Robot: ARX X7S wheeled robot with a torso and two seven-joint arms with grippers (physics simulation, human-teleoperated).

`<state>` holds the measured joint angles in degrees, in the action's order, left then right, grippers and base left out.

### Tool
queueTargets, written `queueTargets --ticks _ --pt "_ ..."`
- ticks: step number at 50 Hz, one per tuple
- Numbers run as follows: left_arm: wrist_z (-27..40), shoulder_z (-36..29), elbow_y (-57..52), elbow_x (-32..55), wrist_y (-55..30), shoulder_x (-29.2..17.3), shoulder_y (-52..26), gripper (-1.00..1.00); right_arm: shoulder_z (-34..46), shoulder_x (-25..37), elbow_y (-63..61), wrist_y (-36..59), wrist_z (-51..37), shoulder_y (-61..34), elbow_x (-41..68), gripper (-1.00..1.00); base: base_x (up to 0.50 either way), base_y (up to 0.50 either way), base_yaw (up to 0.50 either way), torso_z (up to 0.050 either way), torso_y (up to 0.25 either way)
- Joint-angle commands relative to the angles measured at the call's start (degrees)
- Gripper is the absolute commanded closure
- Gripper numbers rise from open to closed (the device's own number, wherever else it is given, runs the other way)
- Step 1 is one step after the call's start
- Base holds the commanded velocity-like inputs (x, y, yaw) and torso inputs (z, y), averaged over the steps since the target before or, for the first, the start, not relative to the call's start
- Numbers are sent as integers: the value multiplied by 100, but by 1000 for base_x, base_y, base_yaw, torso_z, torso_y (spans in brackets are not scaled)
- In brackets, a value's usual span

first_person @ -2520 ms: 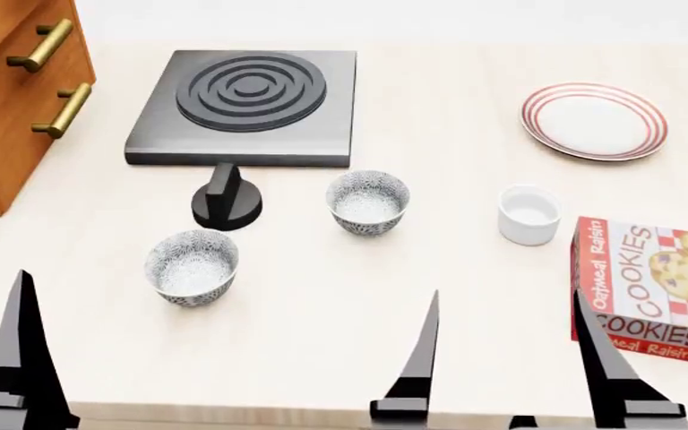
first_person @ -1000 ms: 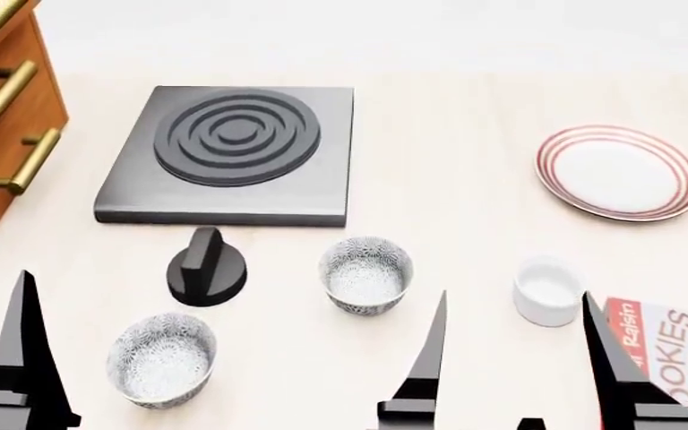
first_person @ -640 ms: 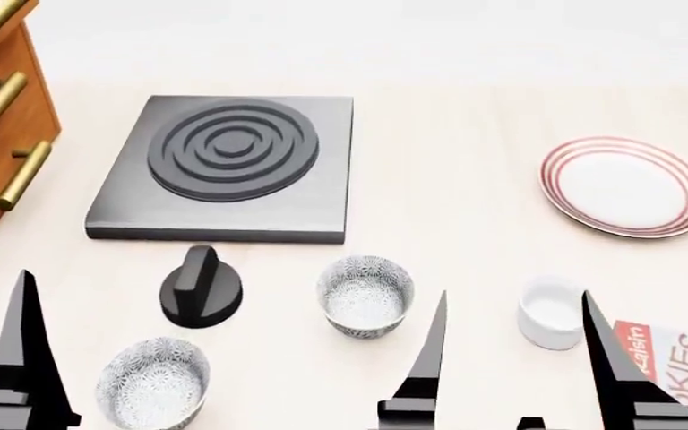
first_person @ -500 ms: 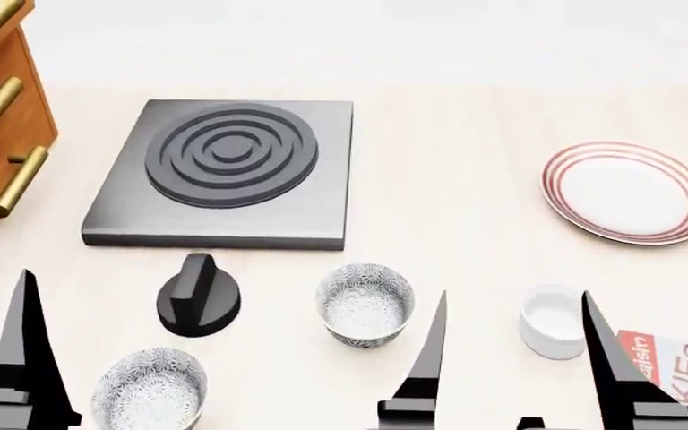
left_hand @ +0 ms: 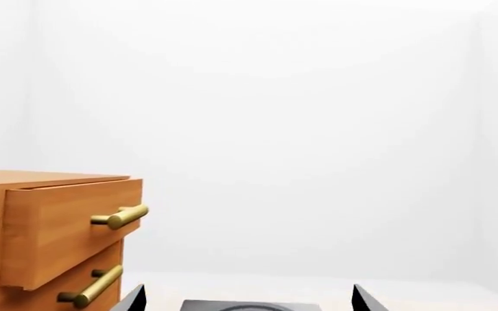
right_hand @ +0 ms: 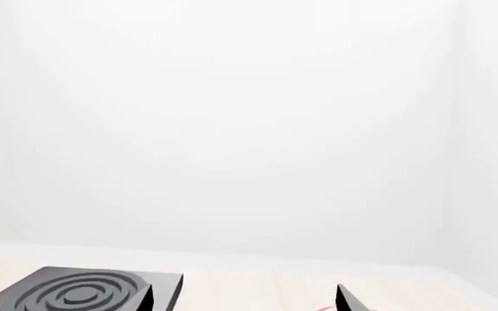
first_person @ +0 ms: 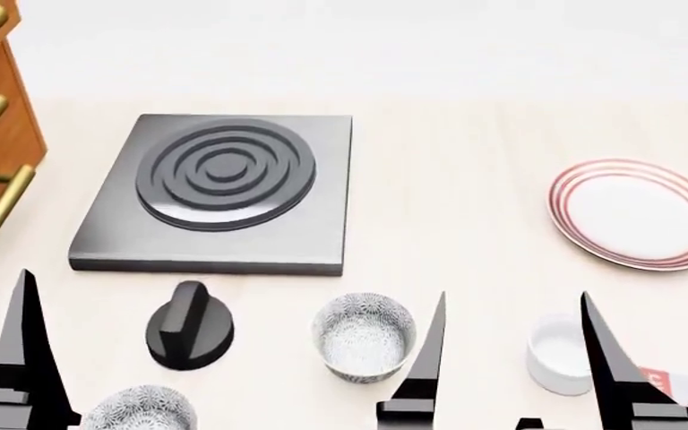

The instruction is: Pick the akita bowl next to the ramekin and place it on the plate.

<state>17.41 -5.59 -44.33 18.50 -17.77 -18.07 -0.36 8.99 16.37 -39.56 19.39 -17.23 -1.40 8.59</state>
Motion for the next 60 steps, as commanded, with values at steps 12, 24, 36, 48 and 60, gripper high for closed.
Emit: queueTargets --ticks 12,24,36,48,60 --pt "-54 84 37 -76 62 48 -5 -100 -92 -49 43 -106 41 35 -53 -100 132 0 0 0 0" --pt "-11 61 25 -60 92 14 31 -100 -59 -7 13 -59 10 20 -14 -100 133 0 0 0 0" --pt "29 42 24 -49 116 -24 40 -100 -52 22 1 -55 -24 14 44 -100 133 0 0 0 1" --pt "68 15 7 -22 108 -58 30 -100 -24 58 -1 -75 -64 26 54 -100 132 0 0 0 0" --pt "101 3 17 11 103 -93 -5 -100 7 85 11 -58 -88 -13 88 -100 131 0 0 0 0"
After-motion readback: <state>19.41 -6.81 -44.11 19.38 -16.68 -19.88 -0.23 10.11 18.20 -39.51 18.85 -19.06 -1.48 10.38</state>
